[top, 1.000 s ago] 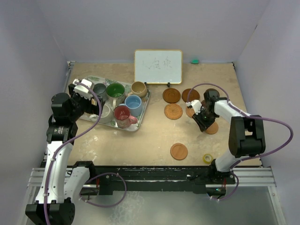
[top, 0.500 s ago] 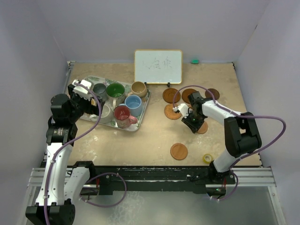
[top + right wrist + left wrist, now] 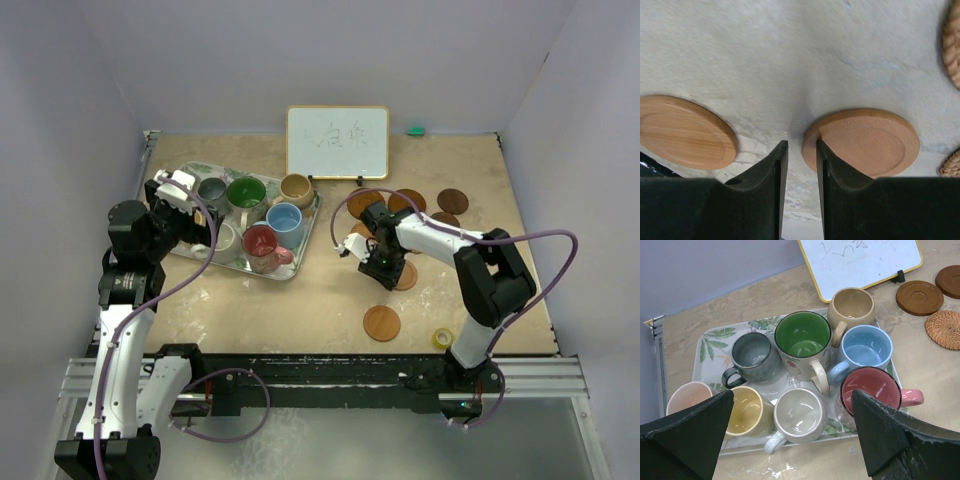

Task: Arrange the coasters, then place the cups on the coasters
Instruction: Move the cup to the center of the board.

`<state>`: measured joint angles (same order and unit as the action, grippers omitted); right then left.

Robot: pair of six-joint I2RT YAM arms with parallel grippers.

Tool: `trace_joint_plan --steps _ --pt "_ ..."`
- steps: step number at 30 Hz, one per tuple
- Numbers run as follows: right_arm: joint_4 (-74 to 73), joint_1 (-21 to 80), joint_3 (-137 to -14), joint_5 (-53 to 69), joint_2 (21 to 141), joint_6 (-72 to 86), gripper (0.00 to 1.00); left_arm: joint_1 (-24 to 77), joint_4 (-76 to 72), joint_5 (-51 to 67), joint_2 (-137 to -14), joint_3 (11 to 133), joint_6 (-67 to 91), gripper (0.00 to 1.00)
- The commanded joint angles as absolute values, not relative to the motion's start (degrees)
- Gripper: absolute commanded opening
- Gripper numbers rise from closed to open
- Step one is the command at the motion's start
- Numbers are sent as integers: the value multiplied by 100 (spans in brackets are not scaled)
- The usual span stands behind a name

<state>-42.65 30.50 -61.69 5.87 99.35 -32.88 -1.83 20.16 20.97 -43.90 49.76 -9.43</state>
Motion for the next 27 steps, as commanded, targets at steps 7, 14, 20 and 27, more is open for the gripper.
trace_joint_plan --steps 7,14,20,27 --pt "-4399 3785 -6785 1219 10583 -3192 30 -218 1705 2100 -4315 4937 -905 98" --pt "-4424 3936 -7193 1212 10855 -3229 29 -211 1713 2093 -4284 4935 -950 98" --pt "-4358 3956 -7234 1114 10864 -3291 29 -212 1697 2100 -4296 4909 -977 98" --pt "-4355 3959 -7400 1227 11003 -3274 28 -215 1686 2106 -4285 4897 -983 98"
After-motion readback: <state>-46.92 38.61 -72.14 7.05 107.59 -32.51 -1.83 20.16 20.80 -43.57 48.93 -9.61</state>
